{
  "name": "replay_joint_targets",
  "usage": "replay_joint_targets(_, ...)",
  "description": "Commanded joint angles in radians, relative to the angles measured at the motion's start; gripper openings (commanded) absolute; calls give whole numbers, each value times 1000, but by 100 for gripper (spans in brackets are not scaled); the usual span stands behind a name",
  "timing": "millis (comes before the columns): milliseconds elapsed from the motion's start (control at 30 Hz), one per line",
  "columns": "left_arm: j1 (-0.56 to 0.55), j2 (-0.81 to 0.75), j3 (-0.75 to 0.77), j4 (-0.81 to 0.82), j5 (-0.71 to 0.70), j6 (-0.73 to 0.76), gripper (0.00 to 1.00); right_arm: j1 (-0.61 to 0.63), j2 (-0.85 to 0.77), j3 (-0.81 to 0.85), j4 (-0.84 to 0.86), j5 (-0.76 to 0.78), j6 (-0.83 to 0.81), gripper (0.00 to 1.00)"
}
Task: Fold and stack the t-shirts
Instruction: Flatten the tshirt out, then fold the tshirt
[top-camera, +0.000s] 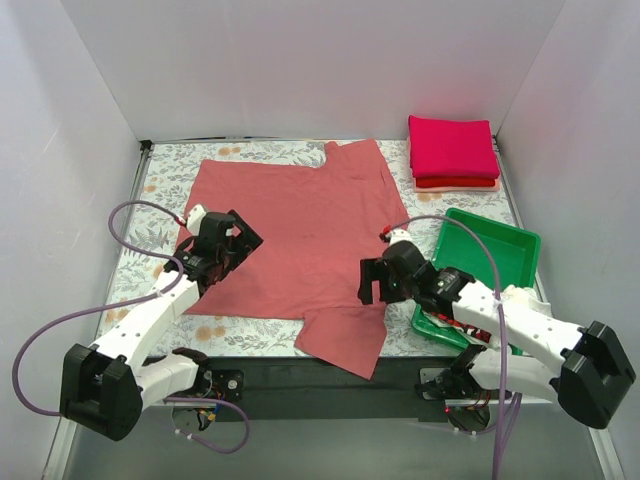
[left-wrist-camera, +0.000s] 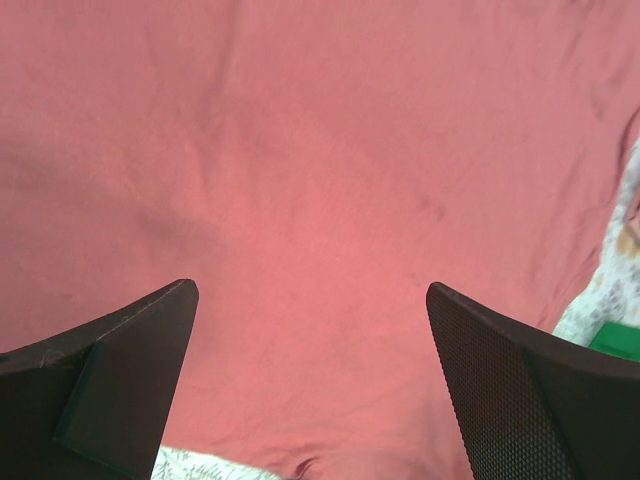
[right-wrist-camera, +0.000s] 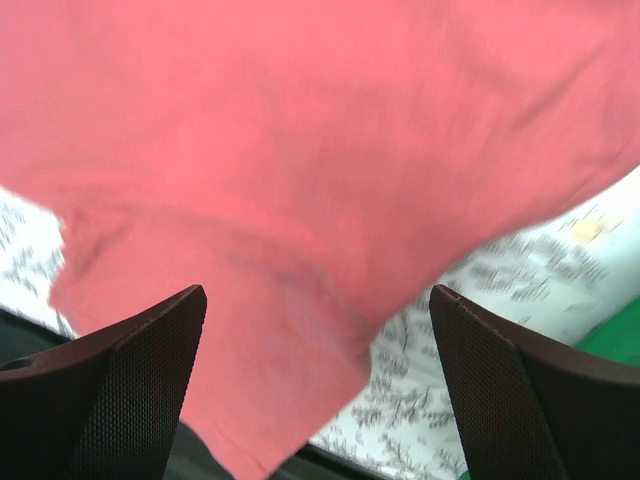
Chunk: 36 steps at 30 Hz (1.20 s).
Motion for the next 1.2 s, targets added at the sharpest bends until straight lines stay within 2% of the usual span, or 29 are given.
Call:
replay_joint_targets(0,-1,0,87,-11,-124,1,98,-50,96,177,-8,144,-77,98)
replay_joint_targets(167,46,127,225,-52,-244,10,98,-259,287,374,-8,64,-176,98)
replay_joint_targets(333,232,308,311,46,4,105,98,-380,547,583,-9,6,-272,98)
replay_joint_targets(400,286,368,351,49,17,139,98,-419,656,632,-9,-39,-276,98)
replay_joint_targets(567,341,595,481,77,26,183,98,-462,875,813,-9,-88,-324,98)
replay_joint_targets(800,412,843,641,41,74,199,98,-514,1097,1020,-34,-152,-422,98)
replay_joint_targets(1167,442,1022,770,11,48,182,98,-549,1324,1240,-60,-316,-470,98)
